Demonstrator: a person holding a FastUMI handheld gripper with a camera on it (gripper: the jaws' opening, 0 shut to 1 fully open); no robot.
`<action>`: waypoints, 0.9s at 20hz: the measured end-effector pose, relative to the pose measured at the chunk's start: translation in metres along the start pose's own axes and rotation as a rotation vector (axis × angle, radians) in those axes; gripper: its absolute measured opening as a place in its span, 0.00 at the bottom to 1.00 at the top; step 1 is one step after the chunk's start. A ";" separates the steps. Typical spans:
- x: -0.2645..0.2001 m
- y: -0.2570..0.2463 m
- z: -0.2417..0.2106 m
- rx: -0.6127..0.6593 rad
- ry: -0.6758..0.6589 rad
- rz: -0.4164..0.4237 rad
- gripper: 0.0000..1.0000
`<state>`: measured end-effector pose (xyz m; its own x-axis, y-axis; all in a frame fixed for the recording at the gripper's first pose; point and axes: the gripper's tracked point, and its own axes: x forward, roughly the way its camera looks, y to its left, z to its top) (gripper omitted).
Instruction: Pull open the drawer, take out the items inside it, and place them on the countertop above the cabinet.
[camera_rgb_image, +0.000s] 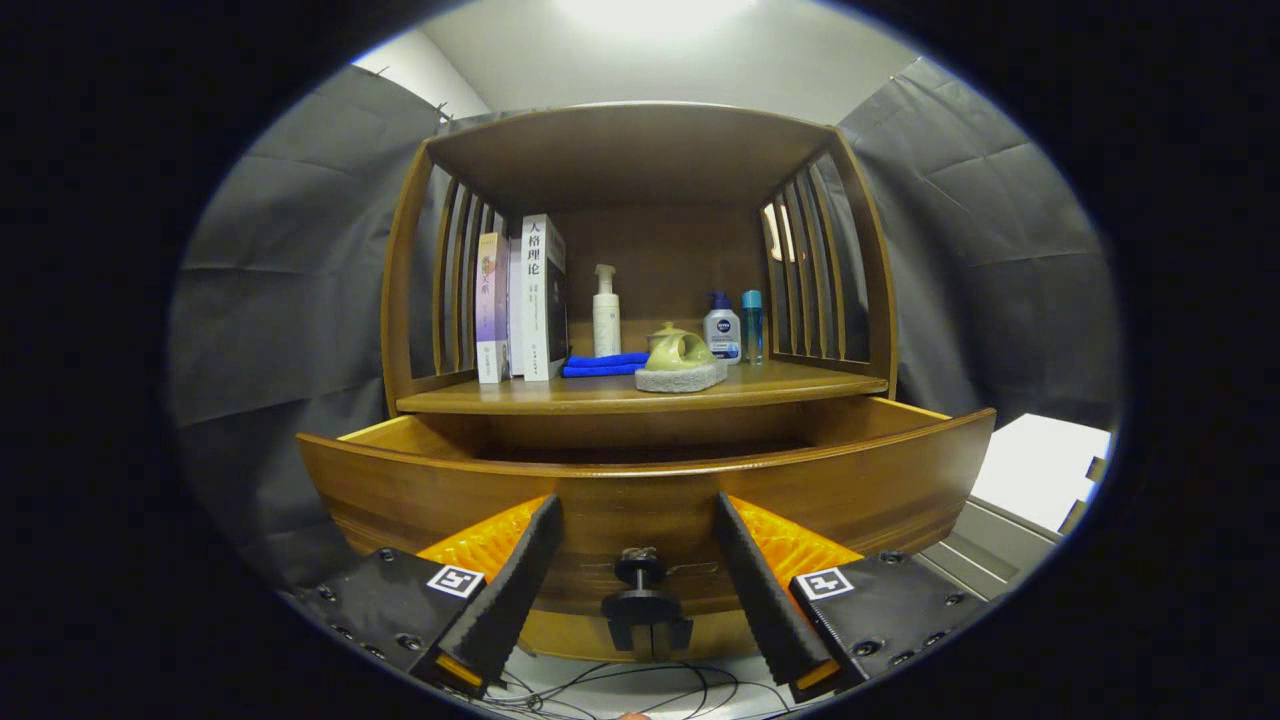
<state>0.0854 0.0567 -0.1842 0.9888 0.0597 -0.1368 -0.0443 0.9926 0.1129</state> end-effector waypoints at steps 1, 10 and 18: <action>0.003 -0.001 -0.001 -0.009 0.008 0.000 0.97; 0.030 -0.002 0.002 -0.016 0.030 0.004 0.97; 0.059 -0.008 0.005 -0.032 0.036 0.025 0.98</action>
<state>0.1452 0.0520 -0.1883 0.9817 0.0879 -0.1692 -0.0743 0.9936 0.0852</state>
